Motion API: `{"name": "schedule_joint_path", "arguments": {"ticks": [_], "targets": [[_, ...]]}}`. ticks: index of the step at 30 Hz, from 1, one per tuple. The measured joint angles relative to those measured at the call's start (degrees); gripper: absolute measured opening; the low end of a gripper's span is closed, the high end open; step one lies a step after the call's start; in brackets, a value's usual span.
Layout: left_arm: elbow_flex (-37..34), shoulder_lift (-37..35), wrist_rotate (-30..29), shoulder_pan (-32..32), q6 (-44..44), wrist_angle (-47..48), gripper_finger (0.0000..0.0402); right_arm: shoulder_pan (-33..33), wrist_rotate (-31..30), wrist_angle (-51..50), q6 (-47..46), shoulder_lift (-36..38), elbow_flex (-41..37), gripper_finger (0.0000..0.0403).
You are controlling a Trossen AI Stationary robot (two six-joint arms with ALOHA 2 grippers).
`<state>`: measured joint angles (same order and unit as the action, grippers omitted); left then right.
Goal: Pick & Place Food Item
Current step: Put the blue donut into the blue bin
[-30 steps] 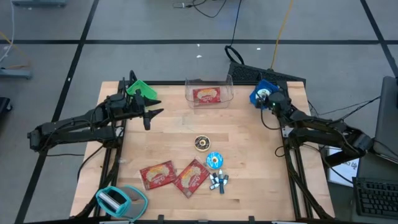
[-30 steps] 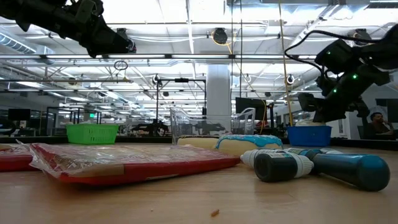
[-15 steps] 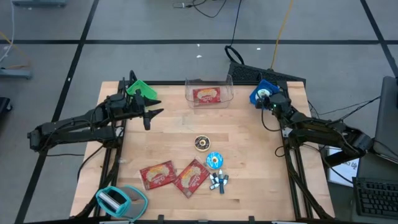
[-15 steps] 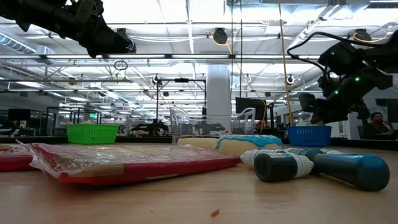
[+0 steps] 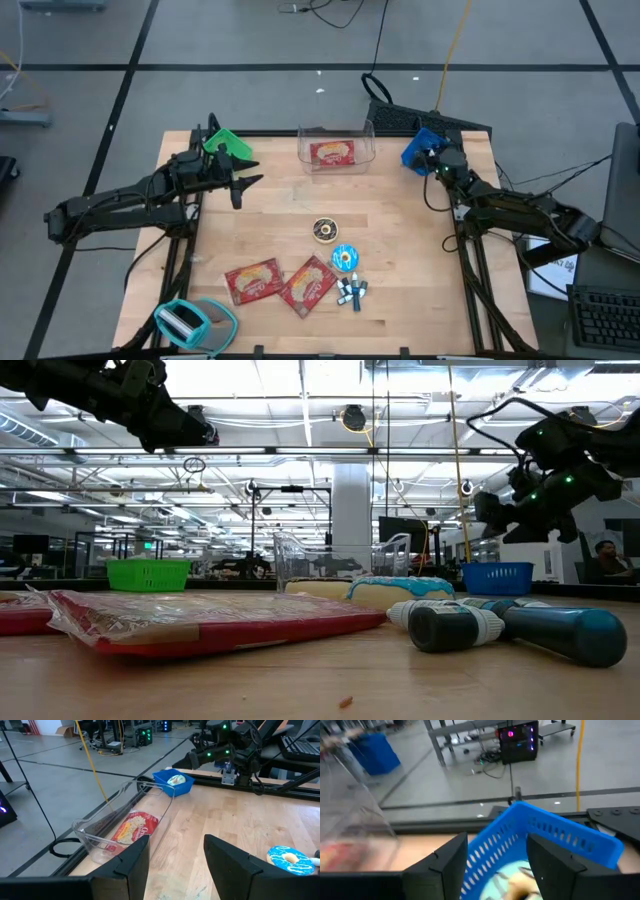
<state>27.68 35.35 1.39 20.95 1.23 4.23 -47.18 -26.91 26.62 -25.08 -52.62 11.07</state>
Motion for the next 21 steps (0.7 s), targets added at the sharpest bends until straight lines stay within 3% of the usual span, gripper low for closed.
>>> {"name": "schedule_joint_path", "arguments": {"ticks": [3,13,21], "targets": [[0.0,0.0,0.0,0.0,0.0,0.0,0.0186,-0.01,2.33,0.26,-1.05,0.65,0.0,0.0192],[0.0,0.0,0.0,0.0,0.0,0.0,0.0186,2.62,27.68,11.67,-2.6,0.88,0.0,0.0188],[0.0,0.0,0.0,0.0,0.0,0.0,0.0186,15.51,33.02,18.88,-1.26,0.88,0.0,0.0188]]}}
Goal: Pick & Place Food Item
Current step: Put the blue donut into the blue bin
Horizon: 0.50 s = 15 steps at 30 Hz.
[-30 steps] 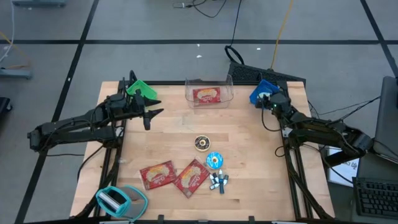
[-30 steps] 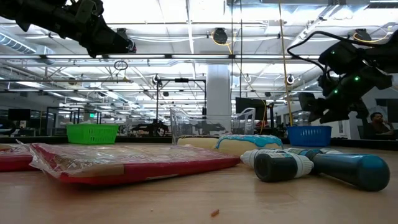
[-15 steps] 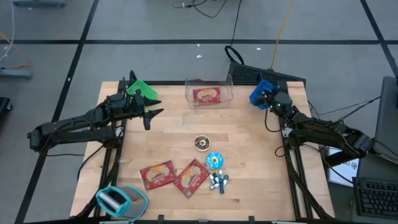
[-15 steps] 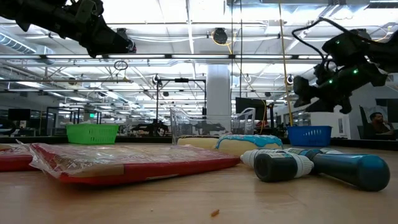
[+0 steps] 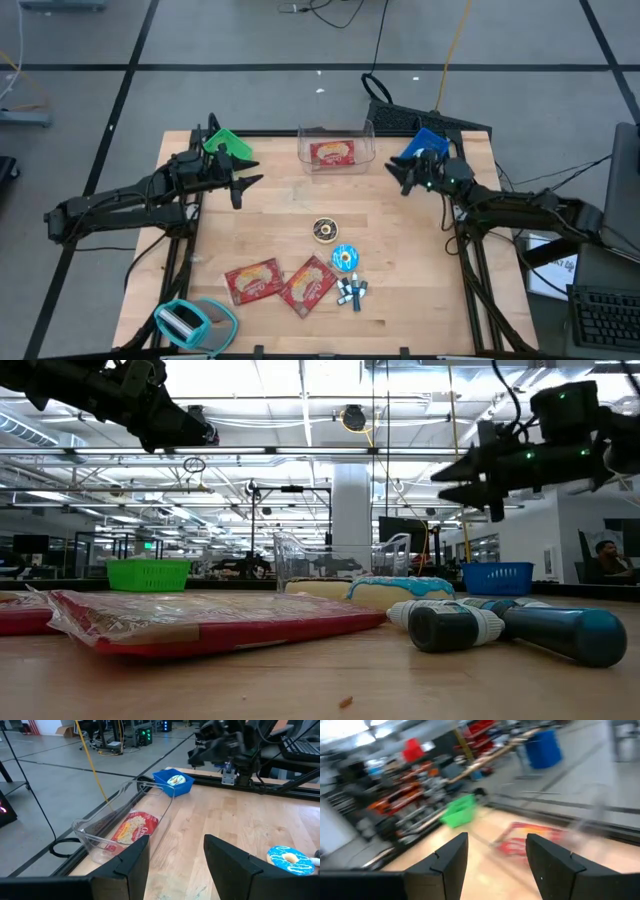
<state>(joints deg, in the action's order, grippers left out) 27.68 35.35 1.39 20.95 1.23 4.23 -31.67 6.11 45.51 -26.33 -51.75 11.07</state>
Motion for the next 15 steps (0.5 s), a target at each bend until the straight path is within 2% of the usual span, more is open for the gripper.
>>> {"name": "schedule_joint_path", "arguments": {"ticks": [11,15], "targets": [[0.0,0.0,0.0,0.02,0.0,0.0,0.0186,18.86,-0.41,4.6,2.19,-0.02,0.0,0.0187],[0.0,0.0,0.0,0.0,0.0,0.0,0.0186,25.69,-3.98,4.63,2.2,-0.85,0.0,0.0187]]}}
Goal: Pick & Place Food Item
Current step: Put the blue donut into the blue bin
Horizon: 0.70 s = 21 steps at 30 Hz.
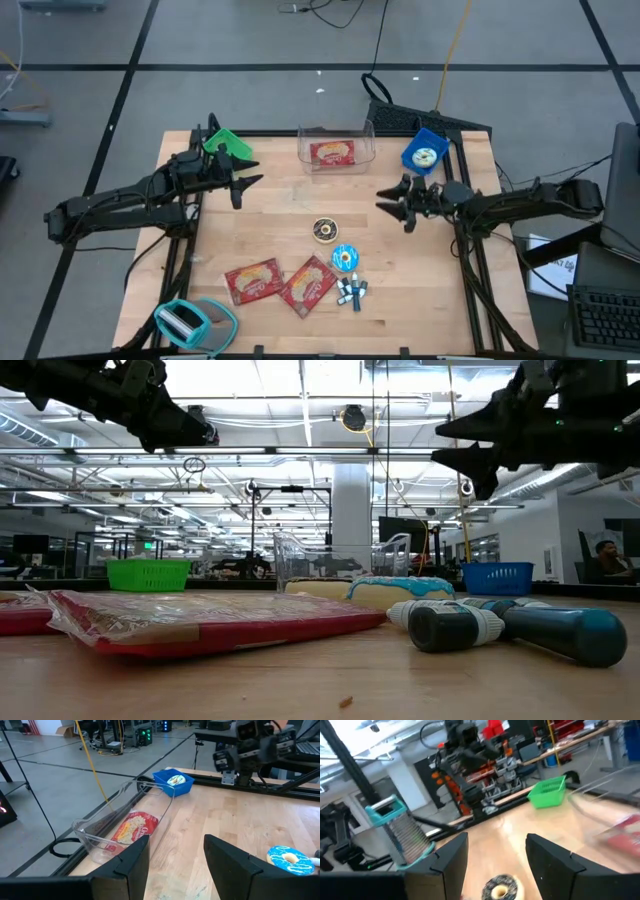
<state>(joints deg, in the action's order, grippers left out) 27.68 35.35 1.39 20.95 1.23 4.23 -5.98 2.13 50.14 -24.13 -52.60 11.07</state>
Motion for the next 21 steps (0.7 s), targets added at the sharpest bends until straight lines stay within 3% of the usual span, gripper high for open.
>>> {"name": "schedule_joint_path", "arguments": {"ticks": [6,11,15,21], "targets": [[0.0,-0.02,-0.02,0.02,0.0,0.0,0.0186,10.55,-7.65,2.41,1.59,-5.39,0.0,0.0187],[0.0,-0.02,0.0,0.0,0.0,0.0,0.0186,16.19,-12.45,13.03,2.27,-13.4,0.0,0.0187],[0.0,-0.01,-0.01,0.02,0.0,0.0,0.0186,19.29,-12.7,22.44,2.61,-21.16,1.21,0.0187],[0.0,-0.02,-0.02,0.02,0.0,-0.02,0.0186,21.99,-12.73,22.92,3.0,-32.26,10.71,0.0187]]}}
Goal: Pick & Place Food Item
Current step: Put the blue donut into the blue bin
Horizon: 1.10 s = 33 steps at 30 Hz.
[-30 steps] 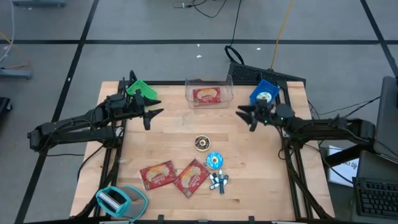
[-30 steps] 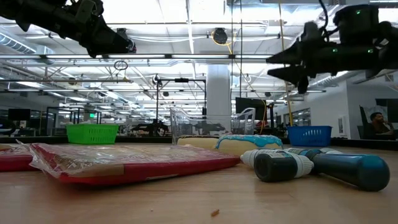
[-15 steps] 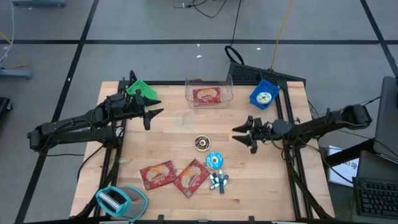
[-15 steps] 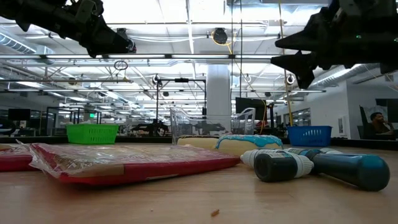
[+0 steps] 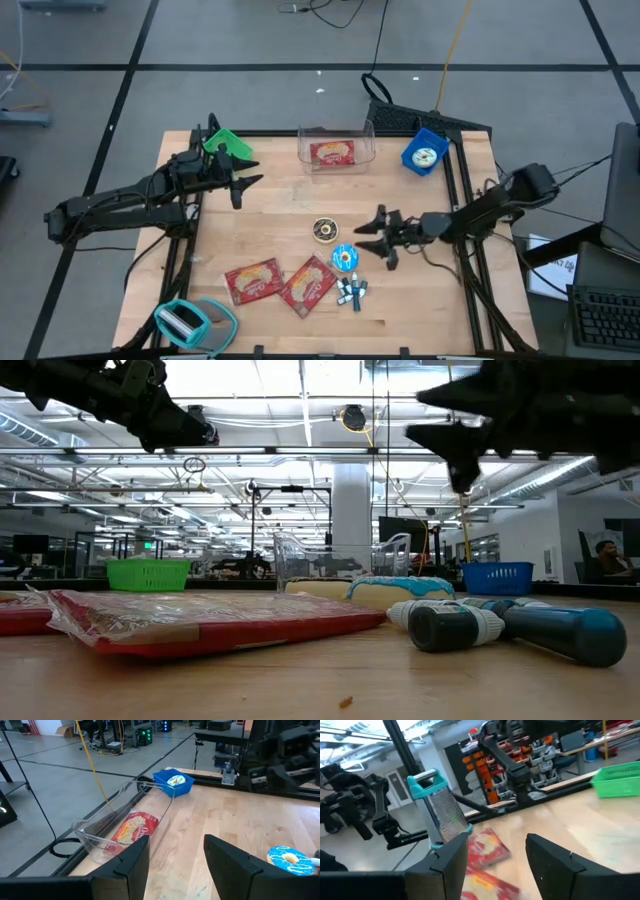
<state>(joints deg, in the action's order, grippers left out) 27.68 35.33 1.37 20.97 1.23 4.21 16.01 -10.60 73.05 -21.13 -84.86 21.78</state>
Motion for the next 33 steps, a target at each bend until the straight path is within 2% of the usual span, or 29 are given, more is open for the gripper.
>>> {"name": "schedule_joint_path", "arguments": {"ticks": [3,6,10,13,19,33], "targets": [[-0.02,0.0,0.0,-0.01,0.0,0.0,0.0186,0.63,0.56,-6.19,-0.81,-3.23,7.04,0.0187],[-0.02,0.0,0.02,0.0,0.0,0.0,0.0186,0.78,1.1,-29.04,-0.5,-3.26,15.24,0.0187],[-0.02,0.0,0.02,0.0,0.0,0.0,0.0186,0.72,-5.29,-64.24,-4.16,-3.13,26.73,0.0187],[-0.02,0.0,0.02,0.0,0.0,-0.02,0.0186,0.71,-8.6,-78.37,-9.13,-2.97,31.67,0.0187],[-0.02,0.0,0.02,-0.01,0.0,-0.02,0.0186,1.48,-8.95,-79.72,-10.4,-3.26,32.09,0.0188],[-0.02,0.0,0.02,0.0,0.0,0.0,0.0186,2.5,-7.12,-74.53,-8.52,-14.14,32.02,0.0188]]}}
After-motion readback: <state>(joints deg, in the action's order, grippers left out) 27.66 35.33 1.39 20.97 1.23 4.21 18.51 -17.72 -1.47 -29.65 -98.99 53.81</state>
